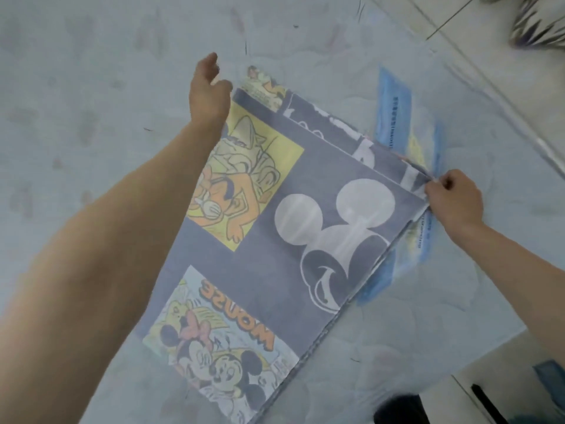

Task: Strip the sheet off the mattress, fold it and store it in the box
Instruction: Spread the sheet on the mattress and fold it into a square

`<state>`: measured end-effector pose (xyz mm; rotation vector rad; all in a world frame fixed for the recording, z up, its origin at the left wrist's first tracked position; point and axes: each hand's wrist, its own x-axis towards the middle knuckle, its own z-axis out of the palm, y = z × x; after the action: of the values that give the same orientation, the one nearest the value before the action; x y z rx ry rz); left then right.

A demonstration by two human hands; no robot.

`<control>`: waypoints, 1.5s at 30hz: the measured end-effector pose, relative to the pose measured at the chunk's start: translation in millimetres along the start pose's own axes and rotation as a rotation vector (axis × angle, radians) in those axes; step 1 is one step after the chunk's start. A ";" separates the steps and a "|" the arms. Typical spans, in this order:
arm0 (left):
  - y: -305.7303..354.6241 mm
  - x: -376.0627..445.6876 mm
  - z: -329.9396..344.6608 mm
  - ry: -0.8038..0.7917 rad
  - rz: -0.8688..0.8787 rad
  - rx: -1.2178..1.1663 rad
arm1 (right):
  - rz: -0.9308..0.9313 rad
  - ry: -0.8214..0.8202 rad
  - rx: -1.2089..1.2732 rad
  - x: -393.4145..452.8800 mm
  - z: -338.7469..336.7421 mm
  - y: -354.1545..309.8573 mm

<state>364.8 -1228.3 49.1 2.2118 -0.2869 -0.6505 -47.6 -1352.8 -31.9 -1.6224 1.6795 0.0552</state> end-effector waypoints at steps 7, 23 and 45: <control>-188.4 -148.9 6.0 -0.011 -0.014 0.638 | -0.260 0.325 -0.371 -33.4 49.2 -49.8; -191.5 9.8 38.3 0.242 0.125 0.791 | -1.014 0.013 -0.771 37.5 160.3 -126.8; -1.5 125.0 84.8 -0.549 0.631 1.336 | -0.420 0.187 -0.187 18.1 26.7 10.0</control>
<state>424.4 -1331.7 -43.6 2.7461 -2.0980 -0.7809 -40.9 -1351.9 -65.0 -2.1493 1.4674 -0.1572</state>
